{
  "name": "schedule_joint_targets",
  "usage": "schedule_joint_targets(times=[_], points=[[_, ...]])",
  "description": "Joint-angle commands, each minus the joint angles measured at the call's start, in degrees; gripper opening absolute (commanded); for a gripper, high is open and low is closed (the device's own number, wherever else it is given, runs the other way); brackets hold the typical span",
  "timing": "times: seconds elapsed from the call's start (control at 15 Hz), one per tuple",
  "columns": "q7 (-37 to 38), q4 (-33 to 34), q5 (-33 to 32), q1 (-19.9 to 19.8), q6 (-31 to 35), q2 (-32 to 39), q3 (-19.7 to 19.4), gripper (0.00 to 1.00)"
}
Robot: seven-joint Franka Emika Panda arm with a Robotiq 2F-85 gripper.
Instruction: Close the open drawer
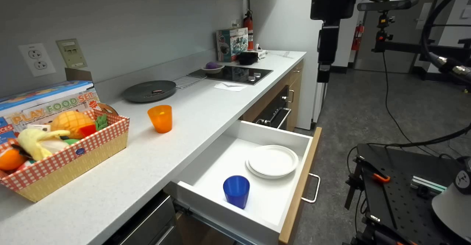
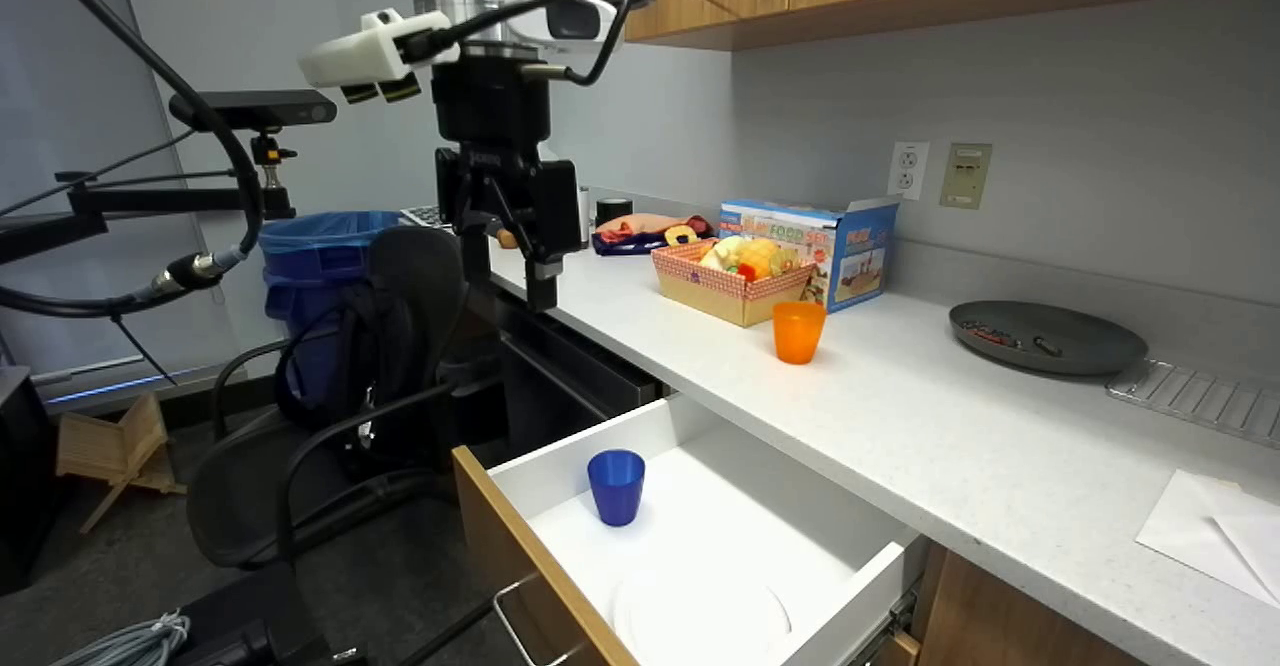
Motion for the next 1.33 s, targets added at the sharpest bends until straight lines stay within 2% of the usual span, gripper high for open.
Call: schedule_joint_targets(times=[0.0, 0.53, 0.6, 0.73, 1.0, 1.07, 1.27], points=[[0.0, 0.1, 0.0, 0.0, -0.1, 0.0, 0.0, 1.00], [0.0, 0.1, 0.0, 0.0, -0.1, 0.0, 0.0, 1.00], [0.7, 9.8, 0.2, 0.7, -7.0, 1.0, 1.0, 1.00], [1.2, 13.8, -0.9, 0.5, -5.5, 2.7, 1.8, 1.00], [3.0, 28.1, -0.7, 0.5, -10.8, 8.1, 3.5, 1.00], [1.1, 20.2, -0.2, 0.7, -6.6, 3.0, 2.3, 1.00], [2.3, 25.8, -0.3, 0.8, -8.9, 6.1, 3.1, 1.00]])
